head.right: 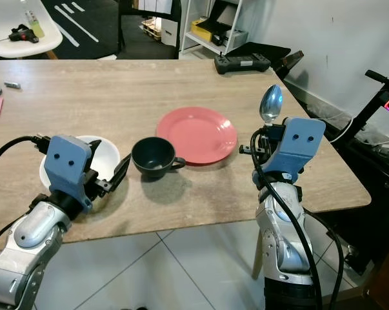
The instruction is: Setting the table
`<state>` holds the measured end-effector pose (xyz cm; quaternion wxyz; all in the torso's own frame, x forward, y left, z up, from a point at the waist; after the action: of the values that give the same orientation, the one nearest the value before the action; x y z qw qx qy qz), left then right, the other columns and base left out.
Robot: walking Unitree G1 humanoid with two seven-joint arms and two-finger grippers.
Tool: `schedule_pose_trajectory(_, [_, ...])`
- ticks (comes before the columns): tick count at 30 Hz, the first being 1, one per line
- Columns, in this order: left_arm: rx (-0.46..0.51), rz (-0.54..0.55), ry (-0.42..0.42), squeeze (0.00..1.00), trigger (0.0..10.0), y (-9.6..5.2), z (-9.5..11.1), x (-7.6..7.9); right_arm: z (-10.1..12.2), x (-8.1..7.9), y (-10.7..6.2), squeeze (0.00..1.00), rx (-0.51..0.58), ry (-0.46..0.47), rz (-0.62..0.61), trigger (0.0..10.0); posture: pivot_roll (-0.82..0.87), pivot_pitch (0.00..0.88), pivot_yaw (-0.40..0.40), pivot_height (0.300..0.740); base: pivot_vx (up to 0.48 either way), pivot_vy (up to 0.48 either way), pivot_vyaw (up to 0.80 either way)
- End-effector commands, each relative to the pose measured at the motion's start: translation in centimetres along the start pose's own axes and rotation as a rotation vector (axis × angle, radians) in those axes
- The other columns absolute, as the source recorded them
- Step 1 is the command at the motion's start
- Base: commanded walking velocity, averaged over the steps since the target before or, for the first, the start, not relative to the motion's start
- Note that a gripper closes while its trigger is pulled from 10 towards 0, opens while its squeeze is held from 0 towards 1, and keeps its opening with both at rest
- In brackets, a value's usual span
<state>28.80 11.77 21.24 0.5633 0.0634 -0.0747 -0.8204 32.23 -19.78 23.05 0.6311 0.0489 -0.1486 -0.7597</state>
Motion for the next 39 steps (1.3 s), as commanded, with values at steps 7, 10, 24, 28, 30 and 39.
schedule_pose_trajectory(7, [-0.015,-0.012,0.008,0.00,10.0,0.01,-0.50,0.22,-0.37,0.18,-0.23,0.00,-0.014,-0.016,-0.002,10.0,-0.03,0.055,0.033,0.740,0.000,0.000,0.00])
schedule_pose_trajectory(10, [-0.014,-0.012,0.008,0.00,10.0,0.05,-0.48,0.21,-0.36,0.18,-0.23,0.00,-0.013,-0.015,-0.003,10.0,-0.03,0.056,0.034,0.740,0.000,0.000,0.00])
schedule_pose_trajectory(24, [-0.009,-0.012,0.012,0.00,10.0,0.18,-0.38,0.15,-0.31,-0.02,-0.11,0.00,-0.010,-0.010,0.000,10.0,-0.02,0.056,0.036,0.740,0.000,0.000,0.00])
schedule_pose_trajectory(28, [-0.010,-0.011,0.015,0.00,10.0,0.19,-0.37,0.04,-0.32,-0.12,-0.06,0.00,-0.010,-0.007,0.001,10.0,-0.01,0.053,0.037,0.740,0.000,0.000,0.00])
schedule_pose_trajectory(30, [-0.010,-0.010,0.016,0.00,10.0,0.19,-0.38,0.01,-0.31,-0.14,-0.05,0.00,-0.010,-0.007,0.001,10.0,-0.01,0.053,0.037,0.740,0.000,0.000,0.00])
schedule_pose_trajectory(39, [-0.018,0.000,0.020,0.00,10.0,0.09,-0.60,-0.20,-0.58,-0.29,-0.08,0.00,-0.016,-0.002,0.003,10.0,0.00,0.049,0.035,0.740,0.000,0.000,0.00])
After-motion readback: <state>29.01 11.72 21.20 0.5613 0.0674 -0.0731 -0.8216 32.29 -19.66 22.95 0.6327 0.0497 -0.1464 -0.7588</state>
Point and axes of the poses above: a point about 5 cm out from each wrist's last joint towards the gripper, its own y axis pointing out of the wrist towards the gripper, its own z axis along the axis of the wrist's last joint, x = y × z, the point moved 2 cm from there along y, pointing out of the wrist towards the gripper, and after that the axes turned 12 degrees about -y, right-handed, at the moved point
